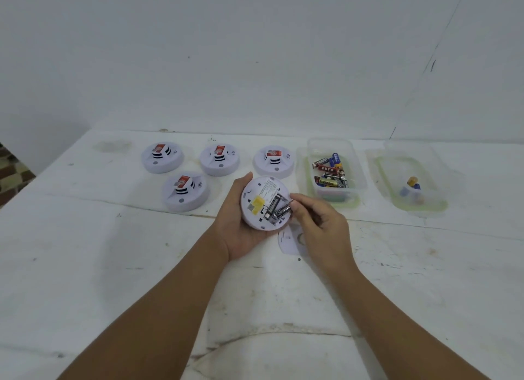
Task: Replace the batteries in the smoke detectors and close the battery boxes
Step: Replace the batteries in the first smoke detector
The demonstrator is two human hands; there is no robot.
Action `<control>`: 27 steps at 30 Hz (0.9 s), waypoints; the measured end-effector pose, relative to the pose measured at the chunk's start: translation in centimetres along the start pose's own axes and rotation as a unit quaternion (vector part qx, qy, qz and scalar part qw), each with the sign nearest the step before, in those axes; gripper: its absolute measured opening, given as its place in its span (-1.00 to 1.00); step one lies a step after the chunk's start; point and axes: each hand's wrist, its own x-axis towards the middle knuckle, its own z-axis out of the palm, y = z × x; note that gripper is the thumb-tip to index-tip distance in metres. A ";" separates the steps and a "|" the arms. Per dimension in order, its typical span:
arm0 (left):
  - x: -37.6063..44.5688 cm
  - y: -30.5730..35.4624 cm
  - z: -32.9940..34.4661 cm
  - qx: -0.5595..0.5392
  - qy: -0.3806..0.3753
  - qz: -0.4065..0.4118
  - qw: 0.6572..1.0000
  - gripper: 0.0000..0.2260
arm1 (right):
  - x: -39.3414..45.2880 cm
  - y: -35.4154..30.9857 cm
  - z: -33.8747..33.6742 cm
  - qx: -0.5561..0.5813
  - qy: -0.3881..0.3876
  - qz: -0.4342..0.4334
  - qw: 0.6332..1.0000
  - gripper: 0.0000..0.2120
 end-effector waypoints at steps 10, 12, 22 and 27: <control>0.1 -0.1 0.0 0.022 0.002 0.011 1.000 -0.50 | -0.3 -1.0 0.3 0.090 0.007 0.053 0.995 -0.96; 0.1 -0.1 0.0 0.021 0.001 0.010 1.000 -0.49 | -0.2 -0.9 0.3 0.102 -0.002 0.061 0.993 -0.96; 0.2 -0.1 0.1 -0.014 -0.006 -0.006 1.000 -0.45 | 0.1 -0.4 -0.2 0.134 -0.023 0.075 0.988 -0.80; 0.2 0.0 0.0 -0.018 -0.008 -0.008 1.000 -0.45 | 0.1 -0.5 -0.2 0.153 -0.028 0.083 0.984 -0.80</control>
